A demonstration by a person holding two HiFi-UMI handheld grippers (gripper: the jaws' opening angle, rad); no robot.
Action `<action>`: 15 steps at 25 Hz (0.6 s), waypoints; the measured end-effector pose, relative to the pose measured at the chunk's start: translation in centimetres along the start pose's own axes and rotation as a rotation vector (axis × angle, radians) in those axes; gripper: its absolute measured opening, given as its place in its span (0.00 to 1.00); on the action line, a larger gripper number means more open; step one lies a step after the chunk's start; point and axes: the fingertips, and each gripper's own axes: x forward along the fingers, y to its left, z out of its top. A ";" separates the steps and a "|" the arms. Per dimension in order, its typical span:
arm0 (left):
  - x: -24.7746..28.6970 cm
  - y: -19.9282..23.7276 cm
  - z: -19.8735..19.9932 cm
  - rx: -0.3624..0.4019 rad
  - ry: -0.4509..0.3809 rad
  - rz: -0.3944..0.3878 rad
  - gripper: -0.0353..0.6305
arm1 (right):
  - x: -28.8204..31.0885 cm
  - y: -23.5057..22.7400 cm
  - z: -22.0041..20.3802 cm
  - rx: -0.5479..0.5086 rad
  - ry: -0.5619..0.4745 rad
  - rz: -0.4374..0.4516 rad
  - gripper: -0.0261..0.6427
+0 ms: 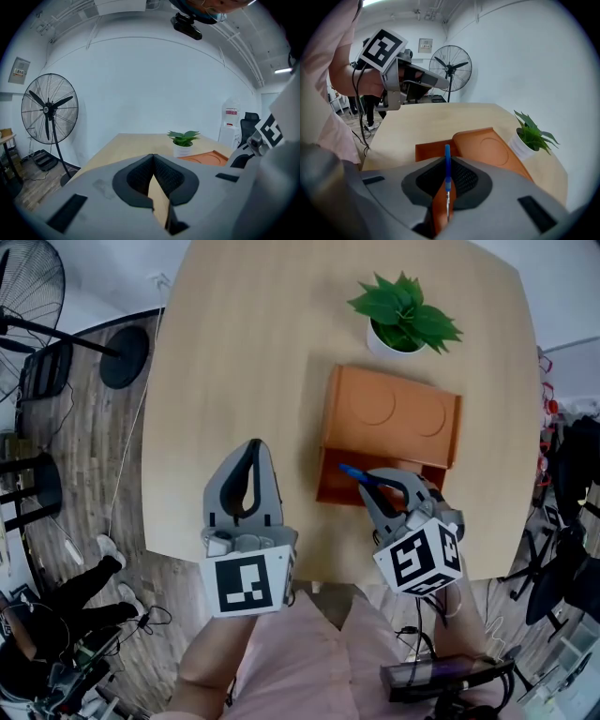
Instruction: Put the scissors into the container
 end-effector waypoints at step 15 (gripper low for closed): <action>1.2 0.7 -1.7 -0.004 0.039 -0.026 0.06 | 2.5 0.0 -1.8 0.050 0.051 -0.008 0.09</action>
